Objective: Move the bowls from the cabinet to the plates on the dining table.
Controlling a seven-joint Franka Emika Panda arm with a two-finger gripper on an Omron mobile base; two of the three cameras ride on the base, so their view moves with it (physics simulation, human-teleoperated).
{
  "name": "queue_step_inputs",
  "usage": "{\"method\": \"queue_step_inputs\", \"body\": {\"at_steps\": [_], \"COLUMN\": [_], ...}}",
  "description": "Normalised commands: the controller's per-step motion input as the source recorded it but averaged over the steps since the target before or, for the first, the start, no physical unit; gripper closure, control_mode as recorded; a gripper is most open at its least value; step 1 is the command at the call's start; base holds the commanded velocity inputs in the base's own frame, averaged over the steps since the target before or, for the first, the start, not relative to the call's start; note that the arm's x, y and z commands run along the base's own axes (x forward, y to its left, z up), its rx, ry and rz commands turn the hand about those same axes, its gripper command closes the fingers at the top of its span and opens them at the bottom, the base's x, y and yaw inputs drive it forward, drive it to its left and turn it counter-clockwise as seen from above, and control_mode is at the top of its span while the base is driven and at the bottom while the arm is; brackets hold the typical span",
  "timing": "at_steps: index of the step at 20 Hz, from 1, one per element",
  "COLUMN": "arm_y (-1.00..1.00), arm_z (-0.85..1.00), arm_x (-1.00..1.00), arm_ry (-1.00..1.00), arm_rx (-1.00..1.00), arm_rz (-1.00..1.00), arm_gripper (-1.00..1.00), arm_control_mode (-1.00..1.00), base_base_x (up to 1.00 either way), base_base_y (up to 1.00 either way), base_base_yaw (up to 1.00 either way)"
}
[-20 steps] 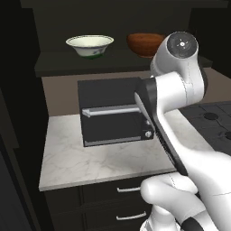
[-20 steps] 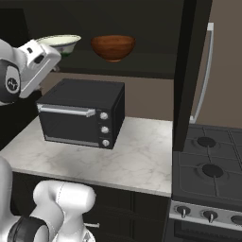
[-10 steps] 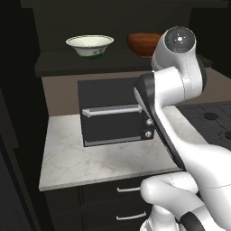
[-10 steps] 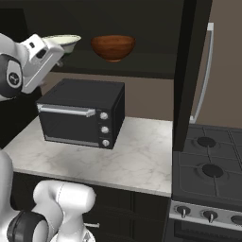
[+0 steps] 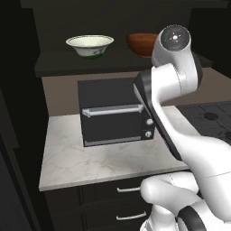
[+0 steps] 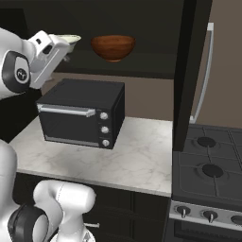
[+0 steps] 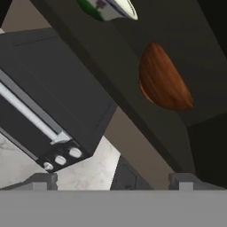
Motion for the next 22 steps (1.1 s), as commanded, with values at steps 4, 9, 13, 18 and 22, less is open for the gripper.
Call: {"method": "queue_step_inputs", "body": {"at_steps": [4,9,13,18,22], "arm_y": [-0.14,-0.03,-0.01,-0.05,-0.05], "arm_z": [0.00,0.01,0.10,0.08,0.06], "arm_x": [0.28,0.34,0.26,0.30,0.34], "arm_ry": [-0.05,-0.02,0.00,-0.01,0.00], "arm_rx": [-0.05,-0.02,0.00,0.00,0.00], "arm_rz": [-0.02,-0.01,0.00,0.00,0.00], "arm_gripper": [-1.00,-1.00,-1.00,-1.00,-1.00], "arm_control_mode": [-1.00,-1.00,-1.00,-1.00,-1.00], "base_base_x": [0.00,0.00,0.00,0.00,0.00], "base_base_y": [0.00,0.00,0.00,0.00,0.00], "base_base_yaw": [0.00,0.00,0.00,0.00,0.00]}}
